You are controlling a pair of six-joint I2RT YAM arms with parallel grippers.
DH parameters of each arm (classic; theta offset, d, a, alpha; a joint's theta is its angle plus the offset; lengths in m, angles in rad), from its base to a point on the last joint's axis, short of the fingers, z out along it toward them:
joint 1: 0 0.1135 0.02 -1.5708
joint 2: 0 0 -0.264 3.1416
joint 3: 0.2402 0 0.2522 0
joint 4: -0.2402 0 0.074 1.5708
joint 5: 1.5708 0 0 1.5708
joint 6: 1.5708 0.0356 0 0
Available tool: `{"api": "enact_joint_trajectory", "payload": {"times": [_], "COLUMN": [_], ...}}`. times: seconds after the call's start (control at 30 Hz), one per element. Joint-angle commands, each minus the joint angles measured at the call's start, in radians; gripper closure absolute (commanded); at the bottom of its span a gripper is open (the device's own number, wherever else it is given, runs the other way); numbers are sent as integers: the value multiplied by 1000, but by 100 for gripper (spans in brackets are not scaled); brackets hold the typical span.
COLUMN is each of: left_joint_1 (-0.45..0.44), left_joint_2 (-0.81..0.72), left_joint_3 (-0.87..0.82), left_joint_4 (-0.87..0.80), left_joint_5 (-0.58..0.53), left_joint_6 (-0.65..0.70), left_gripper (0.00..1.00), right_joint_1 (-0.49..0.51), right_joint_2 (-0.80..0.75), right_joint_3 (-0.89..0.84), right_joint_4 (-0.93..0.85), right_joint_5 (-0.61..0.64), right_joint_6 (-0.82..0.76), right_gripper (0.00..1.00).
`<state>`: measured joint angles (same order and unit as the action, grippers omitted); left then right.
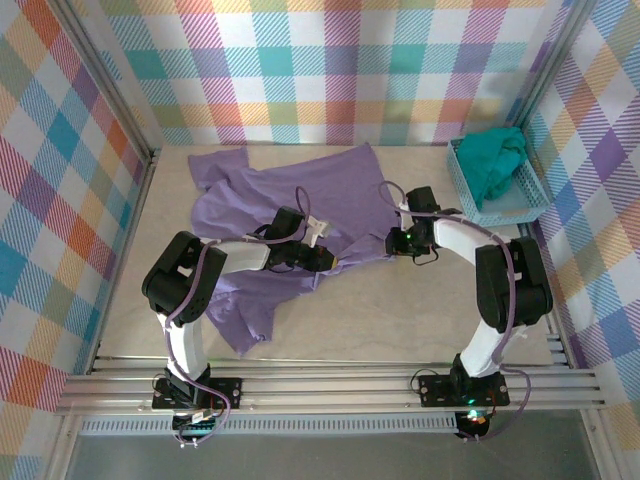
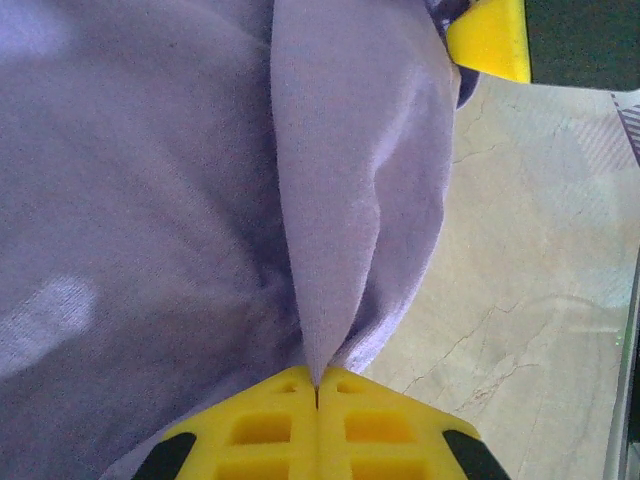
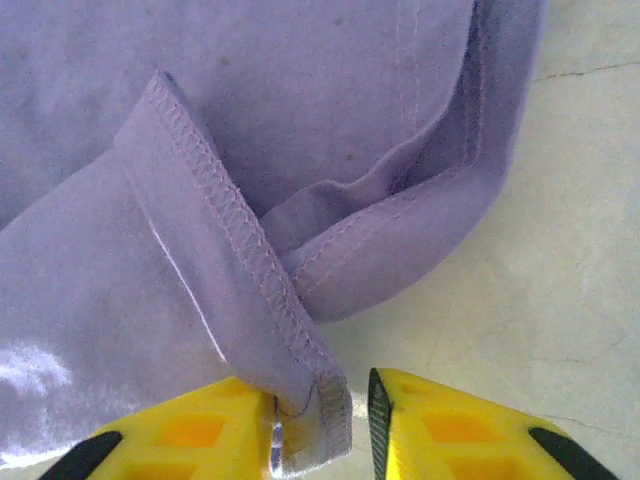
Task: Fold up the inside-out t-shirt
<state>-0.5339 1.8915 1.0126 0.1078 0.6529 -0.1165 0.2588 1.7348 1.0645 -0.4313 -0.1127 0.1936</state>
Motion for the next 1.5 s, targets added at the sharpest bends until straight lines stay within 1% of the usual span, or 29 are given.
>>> {"api": "enact_joint_trajectory", "payload": {"times": [0.0,0.1,0.17,0.3,0.5,0.73,0.83,0.97,1.0,1.03,1.1,1.17,1.27,1.3,1.33,1.4,1.47], "left_joint_1": [6,6,6,5,5,5,3,3,3,3,3,3,3,5,5,11,15], "left_joint_2": [0,2,3,3,7,9,13,8,6,6,10,24,53,60,63,40,-32], "left_joint_3": [23,23,25,27,29,31,33,32,32,34,43,71,118,131,144,148,104], "left_joint_4": [4,3,3,4,1,0,0,-1,-2,-2,-6,-25,-33,-31,-30,-24,-20], "left_joint_5": [21,20,22,24,26,26,29,23,17,5,-35,-97,-183,-206,-224,-235,-257], "left_joint_6": [-5,-5,-6,-6,-5,-4,-6,-8,-11,-16,-36,-68,-128,-148,-166,-193,-201], "left_gripper": [100,100,100,100,100,100,100,100,100,100,100,100,100,98,94,82,69], "right_joint_1": [5,5,5,5,5,13,12,9,5,-3,-25,-50,-76,-85,-97,-122,-146], "right_joint_2": [21,25,28,27,37,45,48,17,-5,-38,-107,-173,-225,-231,-232,-215,-169], "right_joint_3": [25,16,15,18,17,12,17,17,14,7,-7,-17,-10,-9,-9,-3,33], "right_joint_4": [-21,-20,-25,-39,-46,-37,-35,-32,-27,-17,0,12,21,41,74,140,153], "right_joint_5": [8,7,8,37,23,-7,-8,-3,-12,-32,-126,-272,-444,-489,-523,-569,-555], "right_joint_6": [-10,-1,2,7,16,35,35,25,15,2,-34,-64,-74,-60,-30,27,71], "right_gripper": [71,73,76,78,74,74,82,98,100,100,100,100,100,100,100,100,100]}}
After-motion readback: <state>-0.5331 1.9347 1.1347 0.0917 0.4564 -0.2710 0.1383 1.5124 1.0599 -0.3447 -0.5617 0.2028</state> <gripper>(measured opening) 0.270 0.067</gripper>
